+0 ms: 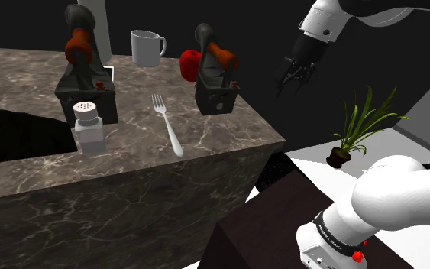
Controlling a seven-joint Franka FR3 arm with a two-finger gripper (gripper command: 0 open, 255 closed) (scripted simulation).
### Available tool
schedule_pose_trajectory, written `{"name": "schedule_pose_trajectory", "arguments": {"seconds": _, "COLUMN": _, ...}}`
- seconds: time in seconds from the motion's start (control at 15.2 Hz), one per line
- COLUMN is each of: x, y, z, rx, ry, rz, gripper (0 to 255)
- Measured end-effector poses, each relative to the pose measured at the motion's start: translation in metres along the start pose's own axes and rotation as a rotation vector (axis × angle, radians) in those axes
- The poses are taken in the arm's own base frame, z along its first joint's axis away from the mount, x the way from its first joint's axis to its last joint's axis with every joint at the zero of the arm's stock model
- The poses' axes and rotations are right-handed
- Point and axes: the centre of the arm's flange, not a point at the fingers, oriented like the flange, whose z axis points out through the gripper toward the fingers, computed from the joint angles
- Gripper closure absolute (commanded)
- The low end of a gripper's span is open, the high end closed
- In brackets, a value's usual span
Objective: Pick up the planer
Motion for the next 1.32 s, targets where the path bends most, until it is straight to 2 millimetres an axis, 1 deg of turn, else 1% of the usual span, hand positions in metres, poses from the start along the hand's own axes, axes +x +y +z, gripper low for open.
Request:
{"name": "schedule_pose_trajectory", "arguments": {"seconds": 0.07, "x": 0.000, "y": 0.000, "z": 0.000, "rx": 0.000, "ry": 0.000, "rz": 0.000, "gripper": 0}}
{"name": "schedule_pose_trajectory", "arguments": {"seconds": 0.13, "x": 0.005, "y": -0.004, "z": -0.002, "rx": -0.003, "ry": -0.002, "rz": 0.003, "gripper": 0}}
{"name": "schedule_pose_trajectory", "arguments": {"seconds": 0.33, "x": 0.025, "y": -0.029, "z": -0.016, "rx": -0.017, "ry": -0.016, "rz": 0.019, "gripper": 0}}
{"name": "schedule_pose_trajectory", "arguments": {"seconds": 0.59, "x": 0.059, "y": -0.072, "z": -0.040, "rx": -0.038, "ry": -0.038, "rz": 0.044, "gripper": 0}}
{"name": "schedule_pose_trajectory", "arguments": {"seconds": 0.79, "x": 0.083, "y": -0.103, "z": -0.051, "rx": -0.054, "ry": -0.055, "rz": 0.064, "gripper": 0}}
{"name": "schedule_pose_trajectory", "arguments": {"seconds": 0.99, "x": 0.111, "y": -0.131, "z": -0.064, "rx": -0.070, "ry": -0.071, "rz": 0.083, "gripper": 0}}
{"name": "schedule_pose_trajectory", "arguments": {"seconds": 1.19, "x": 0.140, "y": -0.167, "z": -0.073, "rx": -0.085, "ry": -0.088, "rz": 0.100, "gripper": 0}}
{"name": "schedule_pose_trajectory", "arguments": {"seconds": 1.32, "x": 0.156, "y": -0.183, "z": -0.082, "rx": -0.095, "ry": -0.098, "rz": 0.113, "gripper": 0}}
